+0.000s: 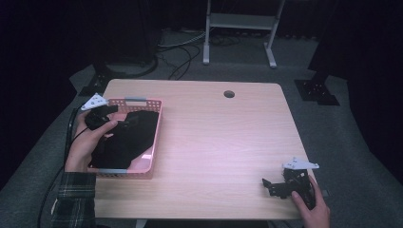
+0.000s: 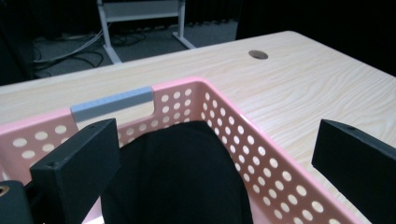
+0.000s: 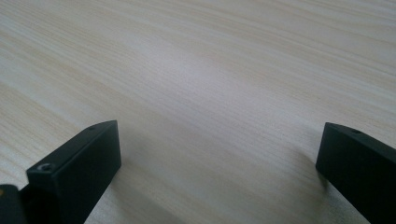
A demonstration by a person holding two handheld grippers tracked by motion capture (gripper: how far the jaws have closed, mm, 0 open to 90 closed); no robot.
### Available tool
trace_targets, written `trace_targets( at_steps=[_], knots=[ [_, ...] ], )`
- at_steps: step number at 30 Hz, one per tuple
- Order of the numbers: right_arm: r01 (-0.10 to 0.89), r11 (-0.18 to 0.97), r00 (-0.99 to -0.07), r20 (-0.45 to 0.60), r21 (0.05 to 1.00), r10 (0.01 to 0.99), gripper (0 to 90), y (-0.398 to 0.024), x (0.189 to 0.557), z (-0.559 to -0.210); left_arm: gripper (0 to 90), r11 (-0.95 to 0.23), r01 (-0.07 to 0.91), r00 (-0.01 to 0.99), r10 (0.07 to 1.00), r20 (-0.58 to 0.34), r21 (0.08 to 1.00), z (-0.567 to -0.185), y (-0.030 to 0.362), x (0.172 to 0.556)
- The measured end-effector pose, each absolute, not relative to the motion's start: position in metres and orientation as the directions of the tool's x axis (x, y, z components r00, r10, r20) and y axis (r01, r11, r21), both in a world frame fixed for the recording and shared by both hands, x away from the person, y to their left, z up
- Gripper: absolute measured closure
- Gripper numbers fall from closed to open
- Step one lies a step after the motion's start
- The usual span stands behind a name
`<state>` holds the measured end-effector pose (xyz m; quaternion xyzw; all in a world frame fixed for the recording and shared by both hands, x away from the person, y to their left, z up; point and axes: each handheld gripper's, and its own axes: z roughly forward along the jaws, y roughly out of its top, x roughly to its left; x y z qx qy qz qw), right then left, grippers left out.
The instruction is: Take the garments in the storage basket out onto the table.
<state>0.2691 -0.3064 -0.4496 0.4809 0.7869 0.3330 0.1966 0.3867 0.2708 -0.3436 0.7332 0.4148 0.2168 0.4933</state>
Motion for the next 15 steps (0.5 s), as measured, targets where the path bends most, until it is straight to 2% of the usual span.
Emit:
trace_targets(
  at_steps=[15],
  knots=[
    [0.626, 0.316, -0.46, 0.011, 0.713, 0.888, 0.0, -0.306, 0.269, -0.45, 0.3, -0.188, 0.464, 0.539, 0.835, -0.107, 0.866, -0.355, 0.269, 0.393]
  ],
)
